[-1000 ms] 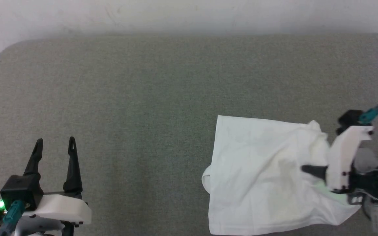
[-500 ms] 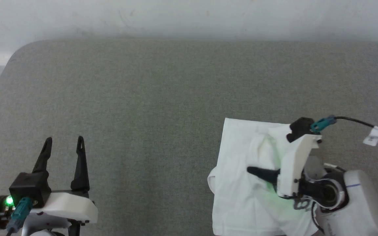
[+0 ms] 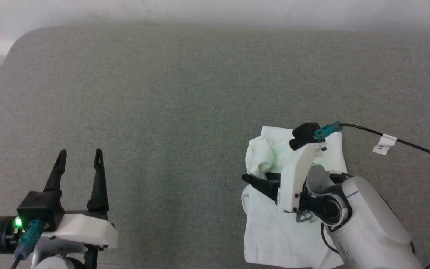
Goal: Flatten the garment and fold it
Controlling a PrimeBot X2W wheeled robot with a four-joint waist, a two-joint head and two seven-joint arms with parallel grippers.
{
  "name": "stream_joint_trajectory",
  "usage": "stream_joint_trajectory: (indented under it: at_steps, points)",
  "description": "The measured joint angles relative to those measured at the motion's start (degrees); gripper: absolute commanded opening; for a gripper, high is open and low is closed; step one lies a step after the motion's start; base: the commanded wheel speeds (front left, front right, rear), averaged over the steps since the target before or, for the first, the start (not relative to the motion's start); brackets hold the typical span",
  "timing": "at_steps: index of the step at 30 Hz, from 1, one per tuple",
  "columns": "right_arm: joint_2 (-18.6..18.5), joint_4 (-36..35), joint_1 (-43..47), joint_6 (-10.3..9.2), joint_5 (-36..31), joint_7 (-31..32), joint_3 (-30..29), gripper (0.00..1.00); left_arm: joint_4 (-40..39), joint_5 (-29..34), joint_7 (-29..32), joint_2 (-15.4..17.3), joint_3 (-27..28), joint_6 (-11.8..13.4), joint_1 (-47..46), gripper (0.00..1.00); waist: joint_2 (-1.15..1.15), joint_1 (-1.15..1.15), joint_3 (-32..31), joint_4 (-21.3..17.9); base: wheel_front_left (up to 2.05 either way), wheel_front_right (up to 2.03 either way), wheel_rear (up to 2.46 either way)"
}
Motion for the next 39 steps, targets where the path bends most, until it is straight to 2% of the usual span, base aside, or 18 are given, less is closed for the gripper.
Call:
stream_joint_trajectory:
  at_steps: [5,11,14,18,25,31,39]
  points:
    - [-0.1,-2.9,-1.2,0.0,-1.0,-4.3,4.4,1.0,0.8,0.0,-0.5,-0.2,0.1,0.0,0.0,1.0,0.0,0.0,0.2,0.0,0.0,0.0,0.0]
    - [-0.8,-13.2,-1.5,0.01,-10.3,-8.0,9.6,1.0,1.3,-0.1,-0.5,-0.1,0.1,0.1,0.1,1.0,0.0,-0.01,-0.9,-0.7,0.0,0.0,0.0]
    - [-3.0,-18.7,-0.5,0.01,-14.4,-12.2,8.7,1.0,1.3,-0.1,-0.2,0.0,0.0,0.1,0.1,1.0,0.0,0.0,-1.6,-1.1,0.0,0.0,0.0]
    - [-5.7,-23.9,3.5,0.01,-19.4,-17.9,4.4,1.0,1.3,-0.1,0.3,0.3,0.1,0.8,0.4,1.0,0.0,0.0,-2.5,-1.7,0.0,0.0,0.0]
    - [-8.3,-29.8,11.6,0.01,-25.6,-28.1,-7.6,1.0,1.3,0.3,1.1,1.1,0.2,2.7,1.5,1.0,0.0,-0.01,-4.2,-2.6,0.0,0.0,0.0]
    - [-9.0,-32.8,19.1,0.01,-27.4,-31.5,-18.1,1.0,0.8,0.4,1.1,2.2,0.9,4.2,2.5,1.0,0.0,-0.01,-4.9,-3.4,0.0,0.0,0.0]
    - [-8.9,-37.2,27.0,0.01,-29.4,-31.7,-25.3,1.0,0.5,0.3,0.9,3.0,2.0,4.7,5.0,1.0,0.0,-0.01,-5.3,-4.5,0.0,0.0,0.0]
